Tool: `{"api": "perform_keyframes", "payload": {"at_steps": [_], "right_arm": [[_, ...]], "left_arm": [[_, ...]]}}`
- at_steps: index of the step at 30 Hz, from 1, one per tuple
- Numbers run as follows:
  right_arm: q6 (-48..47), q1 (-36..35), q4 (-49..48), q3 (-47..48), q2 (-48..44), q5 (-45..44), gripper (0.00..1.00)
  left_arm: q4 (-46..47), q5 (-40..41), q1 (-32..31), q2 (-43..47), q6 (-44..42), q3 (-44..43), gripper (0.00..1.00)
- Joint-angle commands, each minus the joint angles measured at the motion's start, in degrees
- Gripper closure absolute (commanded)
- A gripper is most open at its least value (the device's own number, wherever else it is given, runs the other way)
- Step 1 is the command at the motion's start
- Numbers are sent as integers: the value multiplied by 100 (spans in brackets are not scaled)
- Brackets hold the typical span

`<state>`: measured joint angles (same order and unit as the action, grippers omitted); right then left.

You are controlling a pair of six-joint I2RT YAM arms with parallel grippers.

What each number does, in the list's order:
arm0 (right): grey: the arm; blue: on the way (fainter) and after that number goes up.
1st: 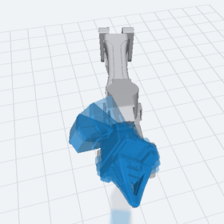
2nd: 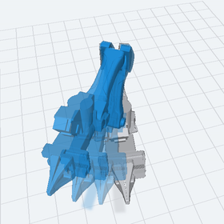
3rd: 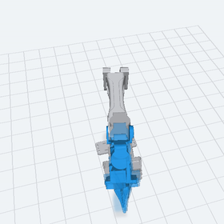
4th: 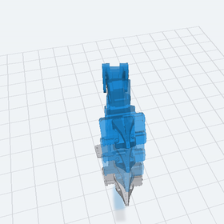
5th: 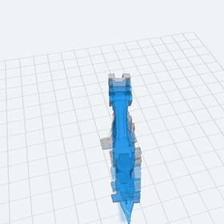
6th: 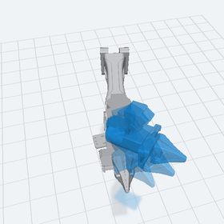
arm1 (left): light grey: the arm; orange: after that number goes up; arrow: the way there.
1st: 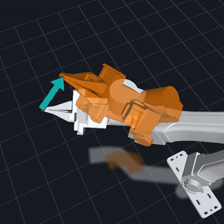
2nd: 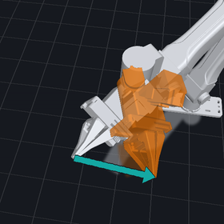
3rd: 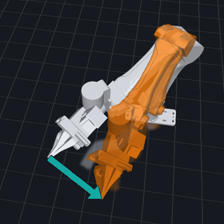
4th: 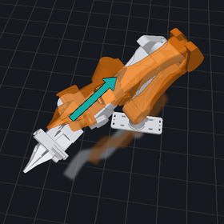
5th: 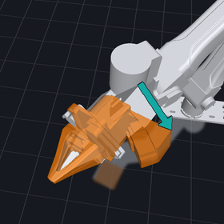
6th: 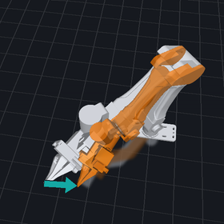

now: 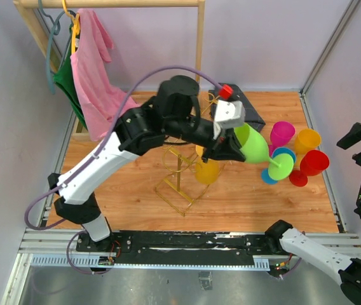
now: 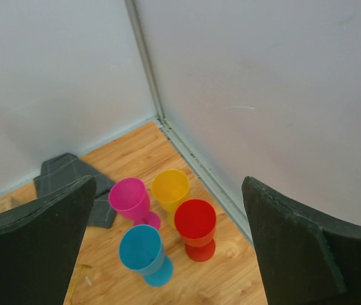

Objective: Take the wine glass off the wine glass rack

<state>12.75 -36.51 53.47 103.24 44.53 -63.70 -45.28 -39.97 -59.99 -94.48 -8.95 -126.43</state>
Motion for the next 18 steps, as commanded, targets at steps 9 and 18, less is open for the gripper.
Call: {"api": "perform_keyframes", "payload": {"at_steps": [9, 18], "right_arm": [[-635, 83, 369, 333, 209, -763, 1], [-98, 83, 859, 362, 108, -592, 2]], "left_arm": [[-1405, 1562, -1040, -1641, -1069, -923, 100], [-1473, 2073, -1113, -2230, -1406, -847, 100]]}}
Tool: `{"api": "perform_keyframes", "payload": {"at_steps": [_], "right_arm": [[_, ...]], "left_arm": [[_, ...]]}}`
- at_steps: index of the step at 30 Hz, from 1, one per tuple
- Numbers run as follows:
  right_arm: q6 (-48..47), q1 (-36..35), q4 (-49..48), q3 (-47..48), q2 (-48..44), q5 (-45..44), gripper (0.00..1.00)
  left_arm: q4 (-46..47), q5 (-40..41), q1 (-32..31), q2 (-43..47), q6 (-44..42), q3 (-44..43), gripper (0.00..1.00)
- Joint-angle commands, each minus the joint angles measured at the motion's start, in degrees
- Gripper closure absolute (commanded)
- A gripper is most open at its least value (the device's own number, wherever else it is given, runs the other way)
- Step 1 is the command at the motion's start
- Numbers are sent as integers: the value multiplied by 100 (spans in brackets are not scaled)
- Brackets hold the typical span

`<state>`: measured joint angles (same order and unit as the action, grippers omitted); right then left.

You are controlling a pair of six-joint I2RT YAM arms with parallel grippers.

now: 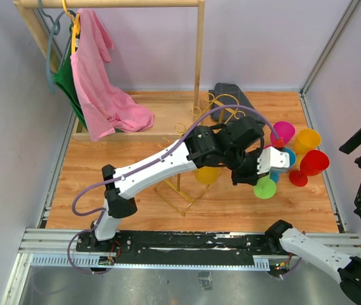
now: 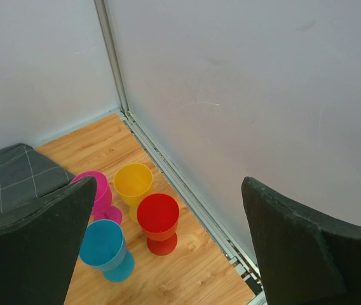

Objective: Take the wine glass off the wine glass rack

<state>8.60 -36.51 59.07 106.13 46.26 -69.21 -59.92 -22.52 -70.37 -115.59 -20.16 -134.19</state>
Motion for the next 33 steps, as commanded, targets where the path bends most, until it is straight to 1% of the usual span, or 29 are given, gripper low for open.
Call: {"api": "perform_keyframes", "payload": {"at_steps": [1, 9, 15, 22, 33], "right_arm": [[385, 83, 347, 68, -70, -14, 1], [711, 83, 419, -74, -91, 207, 1], [877, 83, 497, -99, -117, 330, 1], [1083, 83, 542, -258, -127, 472, 1], [1211, 82, 516, -293, -73, 608, 1]], "left_arm": [[-4, 377, -88, -183, -308, -110, 100], [-4, 525, -251, -671, -702, -333, 100], [4, 750, -251, -978, -1076, -356, 100], [5, 582, -262, -1287, -1382, -534, 100], [-27, 524, -258, -1608, -1808, -479, 100]]}}
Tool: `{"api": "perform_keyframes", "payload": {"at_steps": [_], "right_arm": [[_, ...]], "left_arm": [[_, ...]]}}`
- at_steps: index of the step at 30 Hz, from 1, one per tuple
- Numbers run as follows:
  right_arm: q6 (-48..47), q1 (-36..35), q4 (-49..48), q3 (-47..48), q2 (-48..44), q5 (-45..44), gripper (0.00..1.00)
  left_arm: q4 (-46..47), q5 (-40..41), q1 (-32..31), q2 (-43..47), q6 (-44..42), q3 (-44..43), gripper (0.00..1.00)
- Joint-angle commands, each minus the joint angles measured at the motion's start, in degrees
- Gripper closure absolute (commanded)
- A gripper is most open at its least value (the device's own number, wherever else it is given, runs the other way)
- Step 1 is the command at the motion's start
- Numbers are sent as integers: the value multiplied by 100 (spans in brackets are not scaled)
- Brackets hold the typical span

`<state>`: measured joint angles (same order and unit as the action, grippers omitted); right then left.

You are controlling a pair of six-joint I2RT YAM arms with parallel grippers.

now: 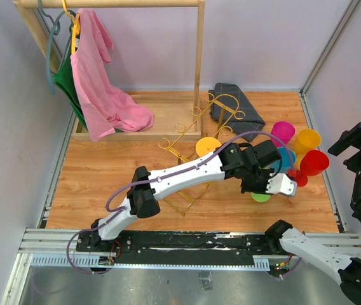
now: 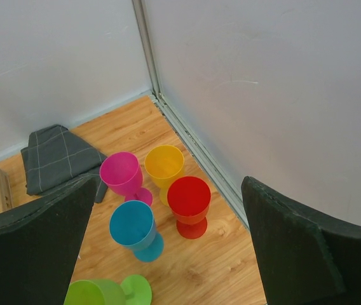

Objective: Take the wine glass off the wine glass rack

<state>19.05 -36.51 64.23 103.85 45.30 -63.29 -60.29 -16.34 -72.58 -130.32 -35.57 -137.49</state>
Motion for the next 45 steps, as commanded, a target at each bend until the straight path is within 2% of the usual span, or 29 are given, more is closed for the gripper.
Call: {"api": "perform_keyframes", "payload": {"at_steps": [1, 19, 30, 38, 41, 45], "right_arm": [[171, 83, 2, -71, 15, 24, 1], [279, 83, -84, -162, -12, 183, 1], [294, 83, -103, -137, 9, 245, 1], [328, 82, -103, -153, 21, 282, 1], [351, 83, -107, -160, 32, 308, 1], [363, 83, -129, -194, 40, 354, 1]], "left_arm": [[1, -114, -37, -148, -292, -132, 100], [-255, -319, -44, -323, -622, 29, 100], [-242, -87, -38, -513, -670, -197, 73], [-212, 159, -40, -704, -688, -519, 36], [-196, 257, -37, -782, -681, -695, 29], [-33, 352, -38, -746, -687, -691, 27]]}}
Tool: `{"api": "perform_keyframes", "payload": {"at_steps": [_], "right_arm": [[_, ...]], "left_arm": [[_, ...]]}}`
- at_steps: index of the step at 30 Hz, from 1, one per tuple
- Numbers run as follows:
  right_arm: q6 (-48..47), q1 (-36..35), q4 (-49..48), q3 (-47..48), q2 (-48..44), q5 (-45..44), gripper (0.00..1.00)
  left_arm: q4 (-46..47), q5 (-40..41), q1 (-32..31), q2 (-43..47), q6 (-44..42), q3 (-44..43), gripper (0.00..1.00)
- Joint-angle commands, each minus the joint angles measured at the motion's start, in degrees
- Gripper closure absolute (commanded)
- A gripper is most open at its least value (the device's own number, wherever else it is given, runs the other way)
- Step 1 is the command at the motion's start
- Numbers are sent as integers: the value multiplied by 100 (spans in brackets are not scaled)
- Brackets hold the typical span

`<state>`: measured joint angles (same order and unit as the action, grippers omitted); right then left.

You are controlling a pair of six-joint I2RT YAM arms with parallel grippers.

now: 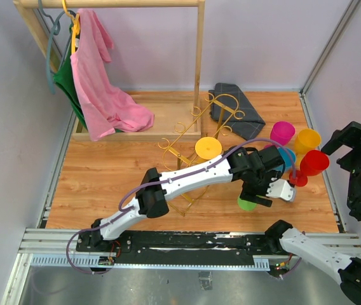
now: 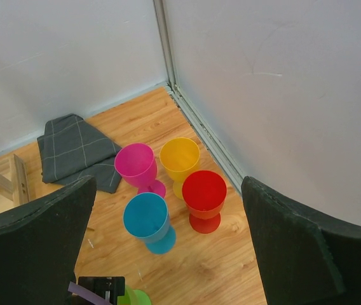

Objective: Take the wine glass off the wine glass rack

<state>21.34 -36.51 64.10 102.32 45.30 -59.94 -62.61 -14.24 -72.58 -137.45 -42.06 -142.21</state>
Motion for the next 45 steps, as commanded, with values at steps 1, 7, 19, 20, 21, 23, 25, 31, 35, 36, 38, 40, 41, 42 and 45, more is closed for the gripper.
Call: {"api": "perform_keyframes", "payload": {"at_steps": [1, 7, 19, 20, 21, 23, 25, 31, 35, 36, 38, 40, 41, 42, 45], "right_arm": [[134, 83, -129, -51, 39, 21, 1], [135, 83, -189, -97, 49, 69, 2], [234, 83, -208, -190, 57, 164, 1], [238, 83, -213, -198, 64, 171, 1], [246, 83, -211, -203, 71, 180, 1], [241, 83, -239, -219, 88, 197, 1], [215, 83, -309, -236, 97, 215, 1], [148, 83, -411, -229, 163, 236, 1], [113, 83, -477, -235, 176, 246, 1], [108, 83, -485, -223, 180, 246, 1], [98, 83, -483, -206, 182, 245, 1], [111, 83, -486, -212, 166, 251, 1], [114, 83, -487, -220, 157, 255, 2], [122, 83, -487, -213, 148, 255, 1], [145, 83, -489, -205, 135, 253, 1]], "left_arm": [[222, 148, -37, -13, -39, -221, 27], [273, 116, -40, 88, -22, -214, 27], [289, 146, -38, 294, 10, -208, 27], [293, 136, -37, 326, 18, -200, 28], [285, 132, -40, 365, 22, -182, 28], [286, 124, -40, 427, 31, -162, 28], [286, 117, -38, 481, 46, -162, 28], [289, 32, -38, 651, 114, -127, 28], [286, 46, -37, 668, 117, -109, 28], [288, 41, -37, 667, 119, -112, 28], [288, 19, -39, 668, 139, -118, 28], [292, 10, -39, 674, 146, -164, 28], [293, 11, -42, 686, 151, -198, 28], [285, 17, -38, 705, 157, -239, 28], [291, -14, -46, 813, 189, -327, 27]]}}
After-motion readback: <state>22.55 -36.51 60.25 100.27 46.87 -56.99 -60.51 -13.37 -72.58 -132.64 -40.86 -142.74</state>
